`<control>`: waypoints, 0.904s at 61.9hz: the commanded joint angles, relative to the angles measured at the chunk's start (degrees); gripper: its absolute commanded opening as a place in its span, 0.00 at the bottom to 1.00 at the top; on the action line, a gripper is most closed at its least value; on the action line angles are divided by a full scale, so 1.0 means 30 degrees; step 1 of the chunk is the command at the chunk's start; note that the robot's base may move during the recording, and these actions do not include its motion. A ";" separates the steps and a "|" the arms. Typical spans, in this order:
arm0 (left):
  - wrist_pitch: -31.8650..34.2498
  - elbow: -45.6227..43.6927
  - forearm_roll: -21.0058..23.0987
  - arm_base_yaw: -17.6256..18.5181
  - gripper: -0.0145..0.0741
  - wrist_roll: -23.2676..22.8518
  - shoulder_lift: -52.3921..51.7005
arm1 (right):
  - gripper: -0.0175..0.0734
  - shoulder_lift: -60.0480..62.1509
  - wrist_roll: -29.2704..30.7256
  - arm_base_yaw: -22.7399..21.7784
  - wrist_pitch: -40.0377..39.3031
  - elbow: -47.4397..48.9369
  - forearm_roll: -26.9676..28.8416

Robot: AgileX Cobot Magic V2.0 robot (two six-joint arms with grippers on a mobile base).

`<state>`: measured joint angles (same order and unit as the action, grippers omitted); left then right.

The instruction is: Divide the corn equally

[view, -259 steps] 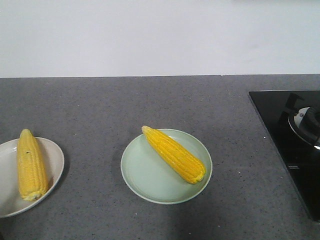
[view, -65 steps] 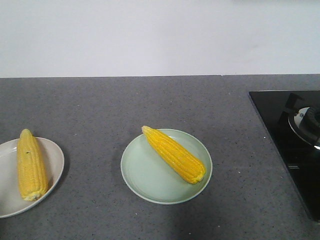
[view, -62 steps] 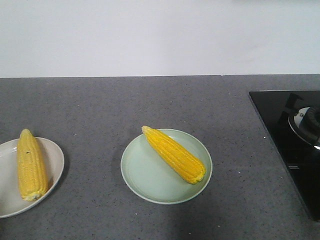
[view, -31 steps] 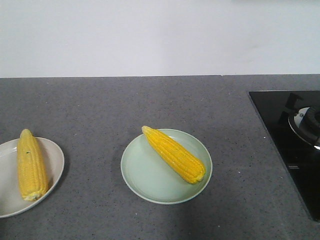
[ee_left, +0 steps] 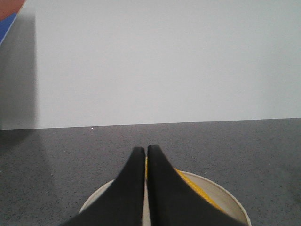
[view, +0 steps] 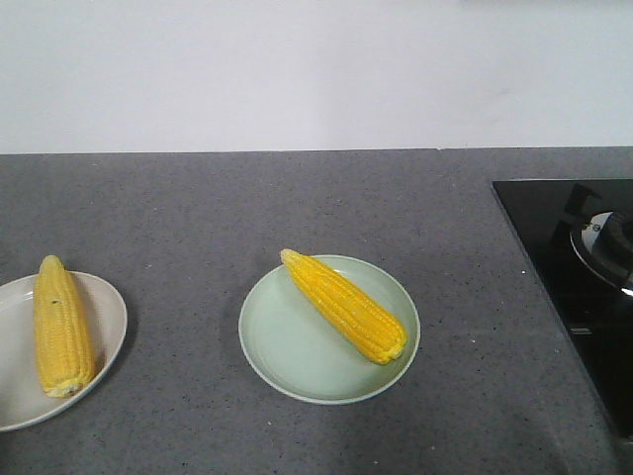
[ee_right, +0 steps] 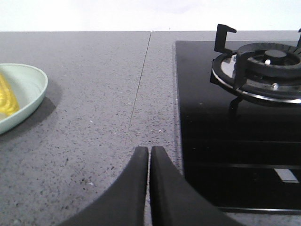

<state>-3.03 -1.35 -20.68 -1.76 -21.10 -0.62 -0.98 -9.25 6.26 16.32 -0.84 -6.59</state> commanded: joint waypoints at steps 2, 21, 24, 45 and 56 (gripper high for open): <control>0.1394 -0.0519 0.0056 -0.0042 0.16 -0.0155 -0.0298 | 0.19 0.0164 -0.0872 -0.0116 -0.2944 -0.0448 -0.0096; 0.1394 -0.0519 0.0056 -0.0042 0.16 -0.0155 -0.0298 | 0.19 0.0610 -0.0799 -0.0138 -0.4074 -0.0448 -0.0271; 0.1394 -0.0519 0.0056 -0.0042 0.16 -0.0155 -0.0298 | 0.19 0.0610 -0.0705 -0.0138 -0.4278 -0.0448 -0.0271; 0.1394 -0.0519 0.0056 -0.0042 0.16 -0.0155 -0.0298 | 0.19 0.0610 -0.0023 -0.0138 -0.5329 -0.0448 -0.0287; 0.1394 -0.0519 0.0056 -0.0042 0.16 -0.0155 -0.0298 | 0.19 0.0610 -0.0023 -0.0120 -0.5733 -0.0448 -0.0270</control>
<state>-3.03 -1.35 -20.68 -1.76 -21.10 -0.62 0.73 -10.03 6.26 4.36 -1.51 -6.82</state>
